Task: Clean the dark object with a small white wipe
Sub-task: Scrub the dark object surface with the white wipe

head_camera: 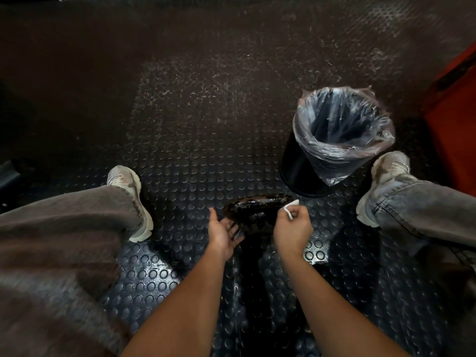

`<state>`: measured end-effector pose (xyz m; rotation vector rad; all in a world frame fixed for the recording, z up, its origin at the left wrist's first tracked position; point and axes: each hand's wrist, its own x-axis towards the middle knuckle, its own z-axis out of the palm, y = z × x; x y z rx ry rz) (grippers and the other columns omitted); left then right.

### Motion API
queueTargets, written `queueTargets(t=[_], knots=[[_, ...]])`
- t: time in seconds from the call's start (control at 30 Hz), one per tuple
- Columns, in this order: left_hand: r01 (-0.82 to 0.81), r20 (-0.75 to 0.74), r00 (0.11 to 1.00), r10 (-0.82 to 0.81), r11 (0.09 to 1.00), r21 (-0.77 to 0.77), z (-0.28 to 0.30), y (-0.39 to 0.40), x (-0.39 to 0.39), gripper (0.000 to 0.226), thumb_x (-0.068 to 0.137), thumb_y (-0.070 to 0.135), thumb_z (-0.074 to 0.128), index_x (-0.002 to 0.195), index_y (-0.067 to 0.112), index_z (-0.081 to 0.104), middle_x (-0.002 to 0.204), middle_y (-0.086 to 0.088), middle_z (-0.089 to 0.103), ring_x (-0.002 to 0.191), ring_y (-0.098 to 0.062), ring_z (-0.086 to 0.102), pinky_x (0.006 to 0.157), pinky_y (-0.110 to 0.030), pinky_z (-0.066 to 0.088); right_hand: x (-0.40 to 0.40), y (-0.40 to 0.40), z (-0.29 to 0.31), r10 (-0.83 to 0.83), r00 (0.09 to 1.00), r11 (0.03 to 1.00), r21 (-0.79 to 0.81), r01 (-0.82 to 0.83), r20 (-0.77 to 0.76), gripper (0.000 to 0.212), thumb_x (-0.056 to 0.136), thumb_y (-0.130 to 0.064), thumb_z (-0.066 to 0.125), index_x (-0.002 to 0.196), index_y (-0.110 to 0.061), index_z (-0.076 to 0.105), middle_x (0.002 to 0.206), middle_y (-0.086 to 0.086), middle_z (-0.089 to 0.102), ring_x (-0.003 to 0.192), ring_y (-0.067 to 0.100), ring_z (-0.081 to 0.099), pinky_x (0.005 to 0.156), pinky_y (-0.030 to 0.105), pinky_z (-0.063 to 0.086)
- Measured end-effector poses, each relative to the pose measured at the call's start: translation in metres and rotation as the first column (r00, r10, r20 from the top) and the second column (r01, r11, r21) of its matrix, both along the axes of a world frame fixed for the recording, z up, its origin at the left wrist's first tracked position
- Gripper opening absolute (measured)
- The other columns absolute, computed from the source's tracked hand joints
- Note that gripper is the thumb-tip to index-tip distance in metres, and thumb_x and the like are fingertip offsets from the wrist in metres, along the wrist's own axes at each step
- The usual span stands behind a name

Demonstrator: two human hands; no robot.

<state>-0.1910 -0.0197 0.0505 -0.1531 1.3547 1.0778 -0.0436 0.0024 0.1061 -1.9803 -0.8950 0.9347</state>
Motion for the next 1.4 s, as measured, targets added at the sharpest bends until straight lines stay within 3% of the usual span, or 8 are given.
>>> queueTargets(t=[0.1,0.3,0.47,0.63,0.9,1.07,1.2,1.4], knots=[[0.004,0.001,1.000,-0.004,1.000,0.012,-0.001,0.000,0.000,0.088,0.095,0.076,0.016,0.144,0.012,0.051,0.148,-0.009,0.051,0.135,-0.025,0.048,0.111,-0.051,0.037,-0.008,-0.002,0.007,0.005,1.000,0.995,0.100,-0.006,0.004,0.008,0.087,-0.011,0.062,0.088,-0.018,0.059,0.081,0.000,0.065,0.072,0.016,0.059,0.057,0.017,0.040],[0.040,0.007,0.999,-0.040,0.999,0.022,-0.006,0.000,0.000,0.087,0.094,0.077,0.017,0.129,0.013,0.066,0.128,-0.007,0.068,0.121,-0.024,0.059,0.098,-0.045,0.046,-0.022,-0.015,0.001,0.304,0.935,0.916,0.215,-0.339,0.182,0.009,0.081,-0.010,0.064,0.083,-0.019,0.065,0.086,-0.008,0.062,0.077,0.015,0.058,0.066,0.028,0.046],[0.021,-0.014,1.000,-0.021,1.000,-0.012,-0.008,0.000,0.000,0.080,0.096,0.075,0.016,0.123,0.015,0.062,0.116,0.000,0.063,0.113,-0.019,0.056,0.105,-0.049,0.040,-0.006,-0.008,-0.007,0.119,0.991,0.992,0.025,-0.121,0.068,0.010,0.084,-0.011,0.064,0.081,-0.020,0.061,0.073,-0.004,0.064,0.068,0.018,0.061,0.054,0.019,0.039],[0.005,-0.020,1.000,-0.005,1.000,-0.016,-0.010,0.000,-0.002,0.093,0.091,0.081,0.020,0.145,0.012,0.051,0.148,-0.007,0.051,0.136,-0.026,0.046,0.112,-0.057,0.036,-0.003,0.000,0.005,-0.023,1.000,0.999,0.048,0.023,-0.002,0.007,0.089,-0.014,0.060,0.088,-0.020,0.057,0.083,0.001,0.065,0.074,0.016,0.062,0.056,0.019,0.040],[0.011,-0.009,1.000,-0.011,1.000,0.007,-0.007,0.001,-0.001,0.089,0.092,0.080,0.020,0.132,0.014,0.063,0.134,-0.008,0.064,0.125,-0.025,0.057,0.108,-0.049,0.043,-0.016,-0.014,-0.002,0.324,0.929,0.926,0.143,-0.350,0.181,0.010,0.082,-0.013,0.064,0.082,-0.023,0.063,0.084,-0.009,0.063,0.074,0.010,0.058,0.061,0.022,0.043],[-0.005,-0.004,1.000,0.005,1.000,-0.002,-0.001,0.000,0.000,0.089,0.095,0.077,0.017,0.145,0.012,0.051,0.148,-0.008,0.050,0.133,-0.024,0.048,0.109,-0.053,0.038,-0.004,-0.005,-0.004,0.055,0.998,0.998,-0.020,-0.054,0.018,0.013,0.087,-0.012,0.064,0.081,-0.022,0.060,0.071,-0.006,0.063,0.065,0.017,0.061,0.055,0.024,0.045],[-0.014,0.000,1.000,0.014,1.000,0.002,0.000,0.000,0.001,0.087,0.096,0.075,0.017,0.147,0.010,0.046,0.153,-0.009,0.045,0.138,-0.026,0.044,0.112,-0.055,0.036,-0.002,0.001,0.005,-0.039,0.999,0.999,0.033,0.039,-0.019,0.007,0.090,-0.013,0.062,0.088,-0.019,0.058,0.077,-0.004,0.063,0.068,0.014,0.060,0.053,0.016,0.040],[0.006,0.007,1.000,-0.006,1.000,0.016,-0.003,0.000,0.002,0.085,0.095,0.076,0.019,0.135,0.013,0.061,0.133,-0.006,0.064,0.118,-0.022,0.058,0.109,-0.049,0.042,-0.016,-0.010,0.006,0.297,0.941,0.928,0.181,-0.325,0.164,0.009,0.083,-0.011,0.064,0.086,-0.019,0.063,0.089,-0.007,0.061,0.074,0.010,0.057,0.062,0.019,0.044]])
